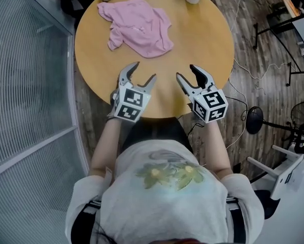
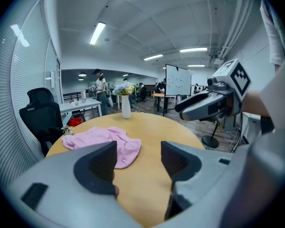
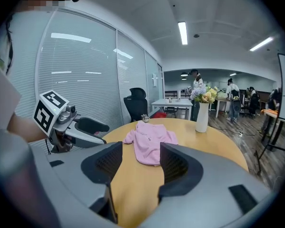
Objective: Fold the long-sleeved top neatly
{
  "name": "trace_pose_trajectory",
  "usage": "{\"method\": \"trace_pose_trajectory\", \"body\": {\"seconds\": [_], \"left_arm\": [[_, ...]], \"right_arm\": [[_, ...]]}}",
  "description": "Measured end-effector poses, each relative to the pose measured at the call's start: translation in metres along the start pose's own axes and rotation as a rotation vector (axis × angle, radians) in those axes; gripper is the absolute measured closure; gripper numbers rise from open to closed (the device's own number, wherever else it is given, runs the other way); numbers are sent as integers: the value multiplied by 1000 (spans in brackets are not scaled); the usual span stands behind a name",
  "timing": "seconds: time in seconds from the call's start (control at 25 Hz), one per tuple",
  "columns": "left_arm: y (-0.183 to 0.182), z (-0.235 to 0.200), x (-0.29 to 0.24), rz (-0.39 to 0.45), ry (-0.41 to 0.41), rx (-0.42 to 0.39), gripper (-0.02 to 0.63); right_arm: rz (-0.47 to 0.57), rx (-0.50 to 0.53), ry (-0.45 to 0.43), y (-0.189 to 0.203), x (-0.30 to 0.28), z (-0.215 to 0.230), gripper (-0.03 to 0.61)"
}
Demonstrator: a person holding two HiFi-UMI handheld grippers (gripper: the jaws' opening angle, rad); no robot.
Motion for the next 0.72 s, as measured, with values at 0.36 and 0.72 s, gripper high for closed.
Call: {"method": "trace_pose_trajectory", "body": {"seconds": [0.36, 0.72], "left_arm": [[-14, 5, -60, -69, 15, -25, 342], [-9, 3, -141, -234, 51, -13, 344]], "right_arm": [[-45, 22, -56, 4, -18, 55, 339], [-97, 48, -146, 6, -56, 117, 339]]}}
Point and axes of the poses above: the fingertips, and each gripper's own axes: x backward along the fingers, z to its right, y out of its underside, the point moved 10 cm from there along x, backward along the fingers, and after that the axes turned 7 degrees about x, right-handed, at the moved point
